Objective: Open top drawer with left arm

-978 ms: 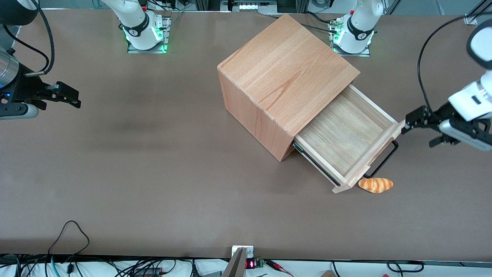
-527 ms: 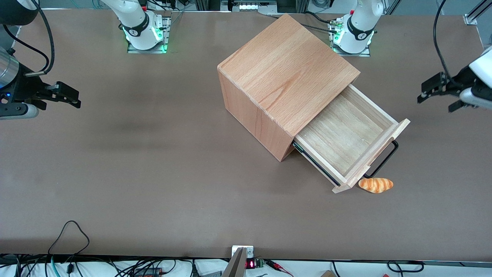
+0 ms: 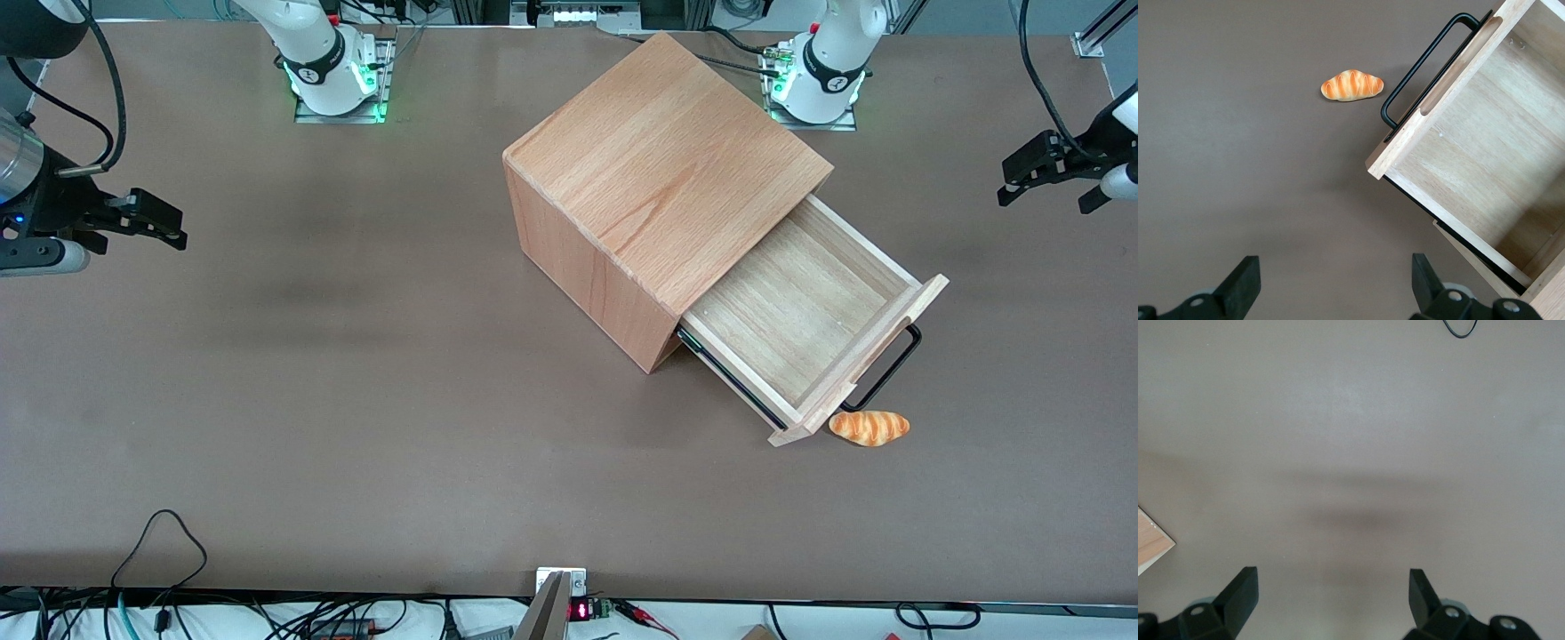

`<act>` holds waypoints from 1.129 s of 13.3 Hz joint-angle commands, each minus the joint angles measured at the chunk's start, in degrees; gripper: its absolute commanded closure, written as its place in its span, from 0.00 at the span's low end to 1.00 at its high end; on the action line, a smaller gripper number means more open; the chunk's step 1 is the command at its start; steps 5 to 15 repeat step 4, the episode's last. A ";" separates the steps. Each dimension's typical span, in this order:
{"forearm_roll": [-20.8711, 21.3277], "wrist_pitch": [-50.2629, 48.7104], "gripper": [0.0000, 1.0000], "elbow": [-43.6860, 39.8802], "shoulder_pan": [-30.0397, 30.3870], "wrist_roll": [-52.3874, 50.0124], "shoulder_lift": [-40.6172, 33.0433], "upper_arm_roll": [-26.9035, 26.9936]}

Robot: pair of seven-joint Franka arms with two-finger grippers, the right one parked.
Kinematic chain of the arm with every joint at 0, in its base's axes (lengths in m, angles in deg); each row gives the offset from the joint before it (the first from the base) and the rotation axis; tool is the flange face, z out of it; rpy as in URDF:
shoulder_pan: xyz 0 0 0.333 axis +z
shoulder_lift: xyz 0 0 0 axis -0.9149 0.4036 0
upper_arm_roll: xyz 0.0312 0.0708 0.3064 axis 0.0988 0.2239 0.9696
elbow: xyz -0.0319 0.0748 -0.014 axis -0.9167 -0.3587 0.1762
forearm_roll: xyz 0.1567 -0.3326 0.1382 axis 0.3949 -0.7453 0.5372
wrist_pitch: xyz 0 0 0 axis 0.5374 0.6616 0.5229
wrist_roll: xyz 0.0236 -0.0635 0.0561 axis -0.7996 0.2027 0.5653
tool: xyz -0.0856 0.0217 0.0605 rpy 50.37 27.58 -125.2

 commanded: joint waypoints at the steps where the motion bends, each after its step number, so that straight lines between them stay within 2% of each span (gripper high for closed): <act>1: 1.48 0.00 0.00 0.46 -0.34 -0.95 -0.35 0.12; 15: 1.48 0.00 0.00 0.55 -0.25 -0.86 -0.35 0.12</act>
